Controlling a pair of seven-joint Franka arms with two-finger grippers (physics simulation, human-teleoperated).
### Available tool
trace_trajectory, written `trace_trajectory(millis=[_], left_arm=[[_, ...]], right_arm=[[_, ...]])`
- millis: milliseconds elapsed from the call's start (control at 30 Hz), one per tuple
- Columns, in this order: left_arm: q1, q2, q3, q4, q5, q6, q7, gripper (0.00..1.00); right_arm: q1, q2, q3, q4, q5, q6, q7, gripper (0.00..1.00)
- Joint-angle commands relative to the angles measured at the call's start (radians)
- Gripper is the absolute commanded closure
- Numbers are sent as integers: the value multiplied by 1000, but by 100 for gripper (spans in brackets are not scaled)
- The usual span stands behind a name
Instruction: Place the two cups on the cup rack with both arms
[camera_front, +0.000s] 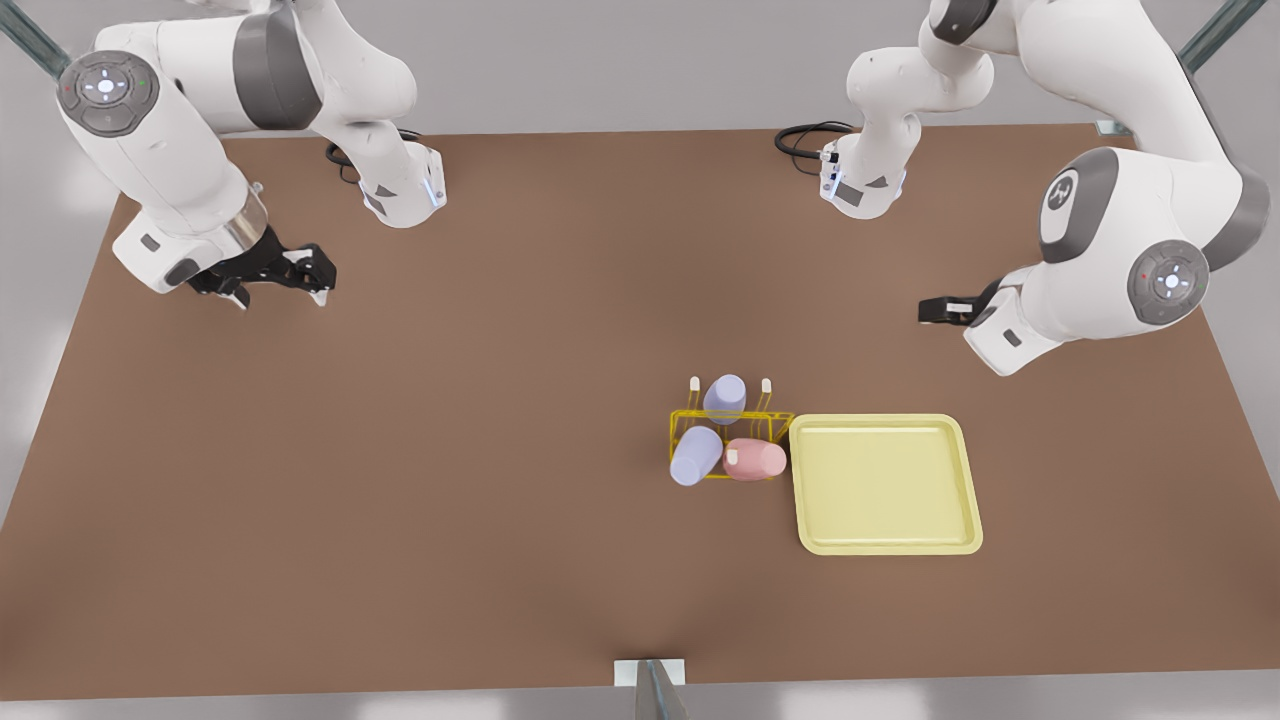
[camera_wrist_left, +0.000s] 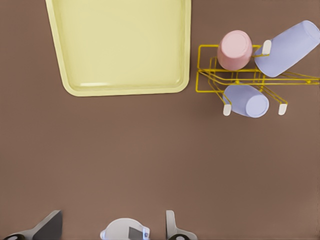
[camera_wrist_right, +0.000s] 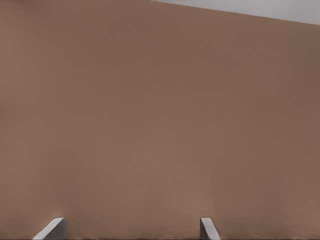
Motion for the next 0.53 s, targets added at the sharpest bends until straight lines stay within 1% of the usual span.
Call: trace_trajectory(millis=[0,200,333,500], left_arm=[[-3,-1,-1,0,-9,-2,-16,0],[-2,23,-1,-1,-6,18,-16,0],[-3,28,-1,-4,-6,30,-21,0],[-8,22,-18,-1,-6,-4,-24,0]], right_arm=[[2,-13,-22,-46,26,-14,52,0],[-1,-45,-39,-66,43,-15,40,0],[-1,-45,-82,-101,69,-15,38,0],[-1,-45,-85,-99,75,-14,38,0]])
